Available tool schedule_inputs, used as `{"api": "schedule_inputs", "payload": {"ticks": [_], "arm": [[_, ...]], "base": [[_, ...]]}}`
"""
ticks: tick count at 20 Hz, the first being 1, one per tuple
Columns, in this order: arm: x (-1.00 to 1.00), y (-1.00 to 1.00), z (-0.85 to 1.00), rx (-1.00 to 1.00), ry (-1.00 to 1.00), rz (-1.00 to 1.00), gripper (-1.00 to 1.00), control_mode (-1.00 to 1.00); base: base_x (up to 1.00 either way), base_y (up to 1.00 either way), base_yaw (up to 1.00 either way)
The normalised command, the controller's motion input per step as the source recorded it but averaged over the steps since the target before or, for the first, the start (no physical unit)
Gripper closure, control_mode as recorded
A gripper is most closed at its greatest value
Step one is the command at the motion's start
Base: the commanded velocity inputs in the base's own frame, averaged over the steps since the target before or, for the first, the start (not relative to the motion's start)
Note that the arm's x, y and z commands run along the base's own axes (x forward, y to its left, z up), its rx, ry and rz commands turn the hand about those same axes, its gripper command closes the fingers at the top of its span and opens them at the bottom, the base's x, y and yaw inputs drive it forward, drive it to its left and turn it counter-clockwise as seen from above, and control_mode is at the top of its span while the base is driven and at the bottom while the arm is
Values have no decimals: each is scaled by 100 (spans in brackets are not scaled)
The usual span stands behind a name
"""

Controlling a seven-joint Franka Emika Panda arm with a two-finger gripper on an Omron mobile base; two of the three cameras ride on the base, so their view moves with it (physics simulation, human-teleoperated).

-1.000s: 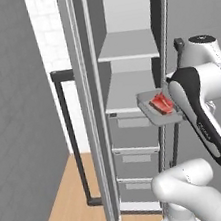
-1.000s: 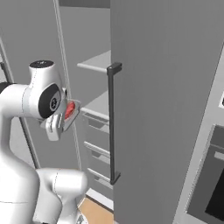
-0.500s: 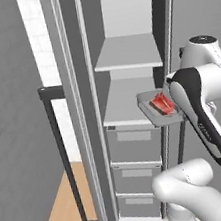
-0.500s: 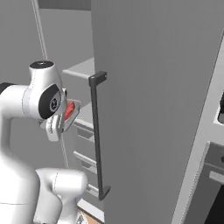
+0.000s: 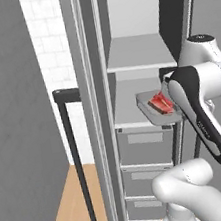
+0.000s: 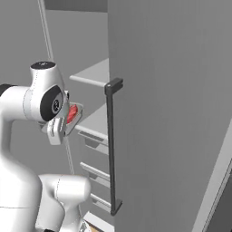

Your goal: Take the meat container that has the steak and place it on the second highest rack of the freezer. Then take the vegetable container that has the potatos and place it on the highest rack of the freezer.

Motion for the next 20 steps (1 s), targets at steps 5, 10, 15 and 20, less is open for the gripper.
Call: {"api": "schedule_inputs", "payload": {"ticks": [5, 10, 15, 20], "arm": [[0, 0, 0, 0, 0, 0, 100, 100], [0, 0, 0, 0, 0, 0, 100, 100], [1, 1, -36, 0, 0, -7, 100, -100], [30, 5, -33, 0, 0, -13, 100, -100]], "base": [[9, 0, -15], [0, 0, -8], [1, 0, -2], [0, 0, 0]]}}
